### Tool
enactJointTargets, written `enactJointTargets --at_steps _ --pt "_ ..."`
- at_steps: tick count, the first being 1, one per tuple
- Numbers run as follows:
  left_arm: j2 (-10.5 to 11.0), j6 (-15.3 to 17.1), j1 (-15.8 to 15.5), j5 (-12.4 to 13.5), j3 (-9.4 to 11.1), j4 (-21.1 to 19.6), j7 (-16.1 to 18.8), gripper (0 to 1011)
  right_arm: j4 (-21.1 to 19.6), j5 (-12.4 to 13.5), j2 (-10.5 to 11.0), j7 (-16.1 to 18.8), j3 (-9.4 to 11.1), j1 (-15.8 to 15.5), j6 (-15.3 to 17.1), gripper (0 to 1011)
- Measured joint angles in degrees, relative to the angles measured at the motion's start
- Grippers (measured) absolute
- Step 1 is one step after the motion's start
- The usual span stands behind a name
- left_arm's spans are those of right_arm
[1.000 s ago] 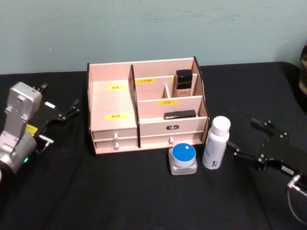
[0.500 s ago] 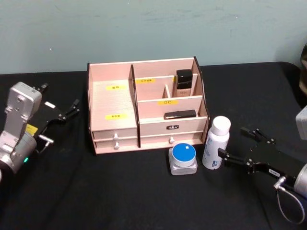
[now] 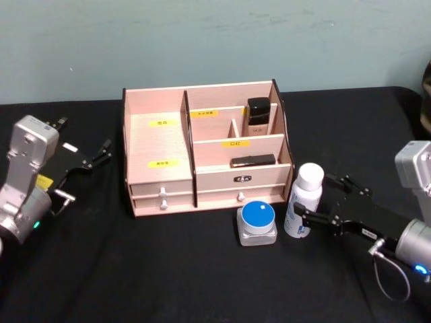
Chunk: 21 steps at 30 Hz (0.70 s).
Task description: Pick up the facial cleanser and watermelon frost from the table and place them into the tiered storage box.
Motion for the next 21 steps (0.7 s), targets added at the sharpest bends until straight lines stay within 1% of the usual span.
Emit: enactJointTargets --at_steps 11,21 --pt "0.0 0.0 0.0 0.0 0.0 0.0 0.0 1010 3.2 -2.0 -2.7 1.5 -1.0 3.0 -0.6 1002" --pt "0.0 0.0 0.0 0.0 0.0 0.0 0.0 1009 4.8 -3.1 -4.0 2.5 -1.8 4.6 -0.8 1002"
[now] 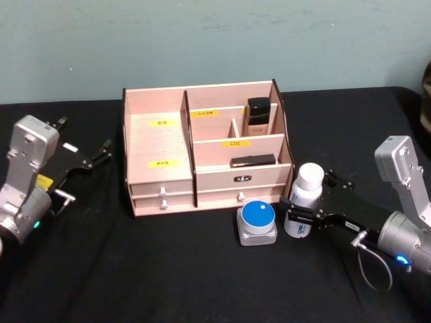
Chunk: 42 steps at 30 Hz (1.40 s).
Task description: Pick up the facial cleanser and watermelon frost from the table and place them into the tiered storage box.
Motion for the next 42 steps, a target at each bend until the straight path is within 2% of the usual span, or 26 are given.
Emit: enactJointTargets --at_steps 16,20,25,28,31,42 --pt "0.0 0.0 0.0 0.0 0.0 0.0 0.0 1010 0.5 -0.4 -0.3 0.3 -0.2 0.4 -0.4 993" --pt "0.0 0.0 0.0 0.0 0.0 0.0 0.0 1010 0.5 -0.3 -0.2 0.3 -0.2 0.4 -0.3 888" --pt "0.0 0.0 0.0 0.0 0.0 0.0 0.0 1010 0.5 -0.3 -0.2 0.3 -0.2 0.4 -0.3 811" --pt "0.0 0.0 0.0 0.0 0.0 0.0 0.0 1010 0.4 -0.3 -0.2 0.2 -0.1 0.4 -0.3 678" --pt "0.0 0.0 0.0 0.0 0.0 0.0 0.0 1009 0.4 -0.3 -0.2 0.2 -0.1 0.3 -0.3 605" --pt "0.0 0.0 0.0 0.0 0.0 0.0 0.0 1010 0.4 -0.2 -0.2 0.2 -0.1 0.3 -0.3 602"
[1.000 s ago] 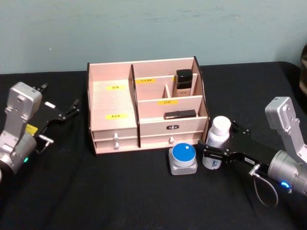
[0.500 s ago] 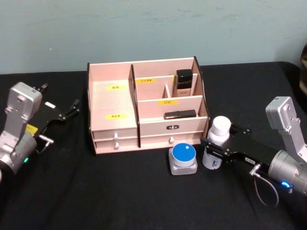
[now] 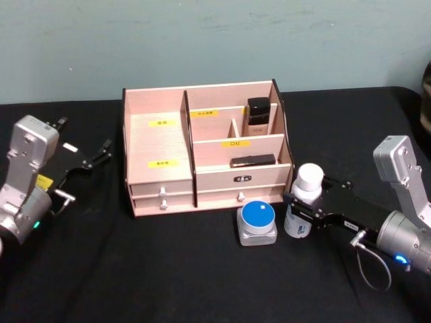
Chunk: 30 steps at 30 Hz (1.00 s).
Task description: Pick up the facial cleanser and watermelon frost from the table and place them into the tiered storage box.
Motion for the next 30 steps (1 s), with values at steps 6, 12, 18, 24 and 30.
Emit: enactJointTargets --at_steps 6,12,18,24,30 --pt "0.0 0.0 0.0 0.0 0.0 0.0 0.0 1009 0.0 0.0 0.0 0.0 0.0 0.0 0.0 603" --pt "0.0 0.0 0.0 0.0 0.0 0.0 0.0 1010 0.0 0.0 0.0 0.0 0.0 0.0 0.0 603" --pt "0.0 0.0 0.0 0.0 0.0 0.0 0.0 1010 0.2 0.7 0.0 0.7 0.1 0.1 0.3 602" --pt "0.0 0.0 0.0 0.0 0.0 0.0 0.0 1010 -1.2 1.0 0.6 0.9 0.4 -0.1 0.8 602" --pt "0.0 0.0 0.0 0.0 0.0 0.0 0.0 1010 -4.0 1.0 2.0 0.9 0.9 -0.5 1.5 602"
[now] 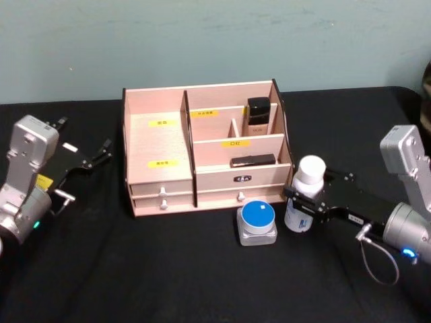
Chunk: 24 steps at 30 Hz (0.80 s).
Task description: Pick up the facial cleanser and watermelon frost from the table and place them into the tiered storage box.
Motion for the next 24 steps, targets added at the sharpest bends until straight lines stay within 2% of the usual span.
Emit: enactJointTargets --at_steps 4,13,24 --pt "0.0 0.0 0.0 0.0 0.0 0.0 0.0 1010 -3.1 0.0 1.2 -0.2 0.7 -0.3 0.6 602" --pt "0.0 0.0 0.0 0.0 0.0 0.0 0.0 1010 -7.8 0.2 2.4 -0.4 1.3 -0.2 1.9 603" --pt "0.0 0.0 0.0 0.0 0.0 0.0 0.0 1010 -9.3 0.9 2.2 -0.2 0.4 1.8 2.9 602"
